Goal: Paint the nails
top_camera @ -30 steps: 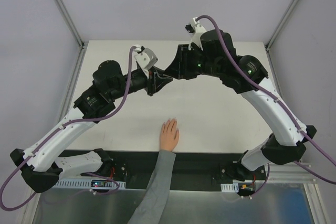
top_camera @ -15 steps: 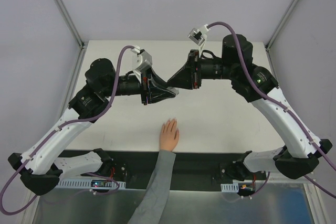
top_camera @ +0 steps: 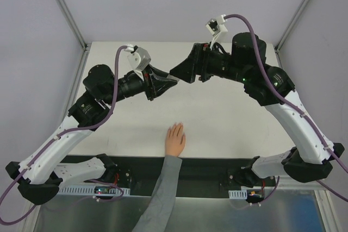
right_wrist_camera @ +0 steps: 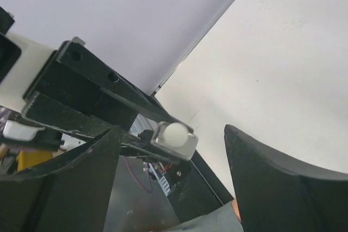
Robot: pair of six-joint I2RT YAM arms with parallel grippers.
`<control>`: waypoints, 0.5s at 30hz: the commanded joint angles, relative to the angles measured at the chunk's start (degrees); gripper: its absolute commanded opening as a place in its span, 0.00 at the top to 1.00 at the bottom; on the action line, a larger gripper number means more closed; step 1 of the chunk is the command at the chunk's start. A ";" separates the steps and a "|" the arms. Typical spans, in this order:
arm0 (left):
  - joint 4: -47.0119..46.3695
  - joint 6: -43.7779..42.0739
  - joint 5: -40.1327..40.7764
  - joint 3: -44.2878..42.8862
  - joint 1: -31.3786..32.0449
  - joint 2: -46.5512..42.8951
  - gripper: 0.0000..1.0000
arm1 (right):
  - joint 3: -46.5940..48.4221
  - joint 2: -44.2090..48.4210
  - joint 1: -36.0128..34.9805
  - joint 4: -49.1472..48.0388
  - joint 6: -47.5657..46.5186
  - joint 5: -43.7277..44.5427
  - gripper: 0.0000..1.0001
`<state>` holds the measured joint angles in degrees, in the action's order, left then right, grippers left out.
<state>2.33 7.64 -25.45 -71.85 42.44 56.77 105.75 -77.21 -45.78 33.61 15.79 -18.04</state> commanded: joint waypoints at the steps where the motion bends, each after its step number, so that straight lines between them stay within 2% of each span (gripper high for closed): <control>1: -2.59 -3.15 11.21 0.40 0.28 0.09 1.00 | 8.31 -2.76 -3.17 8.05 2.76 16.09 0.27; 7: -2.59 -3.25 10.95 -0.22 0.28 1.32 1.00 | 11.67 -5.40 -5.46 10.25 1.79 20.76 0.46; 15: -2.59 -3.68 10.95 0.22 0.28 0.71 1.00 | 11.93 -6.64 -5.72 10.78 2.05 20.95 0.52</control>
<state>2.46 5.08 -15.70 -71.33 42.41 58.50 115.28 -83.74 -51.16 44.47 17.34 1.21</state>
